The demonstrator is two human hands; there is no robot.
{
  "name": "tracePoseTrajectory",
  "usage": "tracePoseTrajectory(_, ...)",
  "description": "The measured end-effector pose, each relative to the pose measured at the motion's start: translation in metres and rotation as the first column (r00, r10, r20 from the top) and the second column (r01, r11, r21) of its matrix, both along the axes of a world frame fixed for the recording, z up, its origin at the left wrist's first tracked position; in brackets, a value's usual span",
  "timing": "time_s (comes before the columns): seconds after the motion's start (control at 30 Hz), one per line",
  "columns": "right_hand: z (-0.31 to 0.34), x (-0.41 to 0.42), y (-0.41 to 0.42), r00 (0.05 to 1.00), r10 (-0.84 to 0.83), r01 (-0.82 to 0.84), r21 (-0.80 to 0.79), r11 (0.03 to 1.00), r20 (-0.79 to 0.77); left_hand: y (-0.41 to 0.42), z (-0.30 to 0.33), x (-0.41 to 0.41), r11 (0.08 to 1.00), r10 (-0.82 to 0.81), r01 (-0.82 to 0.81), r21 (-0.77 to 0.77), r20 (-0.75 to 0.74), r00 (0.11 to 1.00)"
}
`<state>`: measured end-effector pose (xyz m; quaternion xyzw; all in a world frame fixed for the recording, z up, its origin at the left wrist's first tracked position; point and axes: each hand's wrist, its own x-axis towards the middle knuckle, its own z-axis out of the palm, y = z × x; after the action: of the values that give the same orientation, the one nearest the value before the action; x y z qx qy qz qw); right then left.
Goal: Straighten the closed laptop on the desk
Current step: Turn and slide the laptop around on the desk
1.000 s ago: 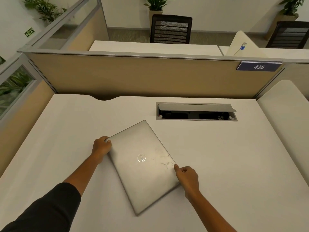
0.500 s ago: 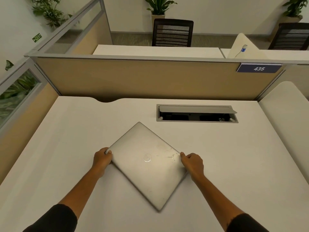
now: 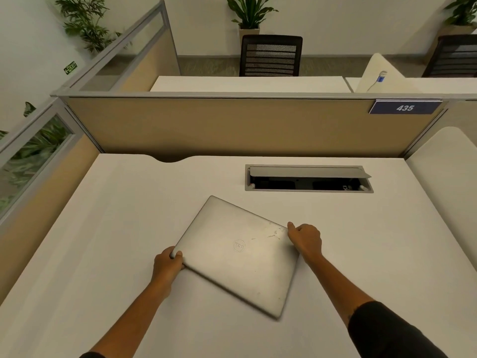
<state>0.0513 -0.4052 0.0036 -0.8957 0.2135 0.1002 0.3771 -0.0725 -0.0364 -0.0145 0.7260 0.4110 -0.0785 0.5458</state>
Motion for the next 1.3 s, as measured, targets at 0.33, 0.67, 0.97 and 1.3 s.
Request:
tracePoseTrajectory(0.33, -0.011, 0.006, -0.005, 0.998, 0.020, -0.018, -0.033, 0.999, 0.053, -0.002, -0.003, -0.017, 0.996, -0.070, 0.074, 0.057, -0.057, 0.996)
tracePoseTrajectory(0.67, -0.010, -0.060, 0.001, 1.000, -0.008, 0.008, 0.017, 1.000, -0.009, -0.021, 0.016, 0.005, 0.907, -0.188, 0.285, 0.312, -0.305, 0.934)
tracePoseTrajectory(0.97, -0.013, -0.127, 0.020, 0.988, -0.109, 0.117, 0.063, 0.991, -0.111, -0.021, 0.025, 0.050, 0.818, -0.328, 0.458, 0.347, -0.372, 0.868)
tracePoseTrajectory(1.3, 0.002, -0.130, 0.017, 0.951, -0.280, 0.304, 0.231, 0.924, -0.129, -0.008, -0.001, 0.089, 0.941, -0.285, 0.303, 0.152, -0.130, 0.950)
